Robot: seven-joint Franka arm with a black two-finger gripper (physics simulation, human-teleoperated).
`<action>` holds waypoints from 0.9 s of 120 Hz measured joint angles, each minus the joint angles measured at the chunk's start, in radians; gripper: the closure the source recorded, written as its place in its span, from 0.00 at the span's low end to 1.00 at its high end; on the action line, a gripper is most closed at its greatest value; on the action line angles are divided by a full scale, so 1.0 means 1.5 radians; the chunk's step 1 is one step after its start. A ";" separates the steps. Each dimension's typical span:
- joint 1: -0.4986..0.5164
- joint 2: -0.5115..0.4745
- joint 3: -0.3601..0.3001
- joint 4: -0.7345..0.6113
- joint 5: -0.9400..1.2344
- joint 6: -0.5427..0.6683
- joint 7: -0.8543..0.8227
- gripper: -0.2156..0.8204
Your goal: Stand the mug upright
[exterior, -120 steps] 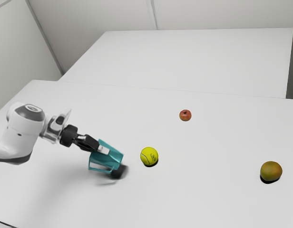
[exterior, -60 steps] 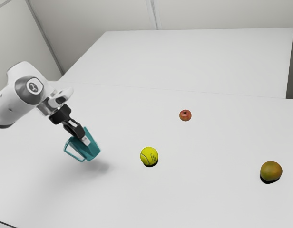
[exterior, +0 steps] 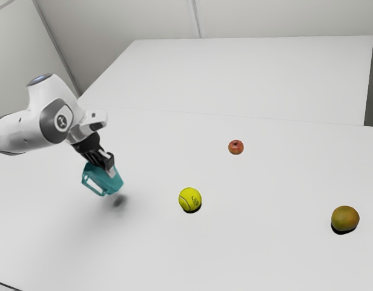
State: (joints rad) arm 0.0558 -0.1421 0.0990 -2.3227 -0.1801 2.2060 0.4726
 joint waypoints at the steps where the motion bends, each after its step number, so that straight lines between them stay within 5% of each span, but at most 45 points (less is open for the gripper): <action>1: -0.001 0.001 0.000 0.000 0.001 0.004 -0.003 0.96; 44: -0.029 -0.013 -0.006 -0.010 0.052 0.115 -0.101 0.96; 108: -0.040 0.055 -0.015 0.042 0.133 0.020 -0.268 0.96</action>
State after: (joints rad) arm -0.0041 -0.0596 0.0769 -2.2599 0.0188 2.2354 0.0703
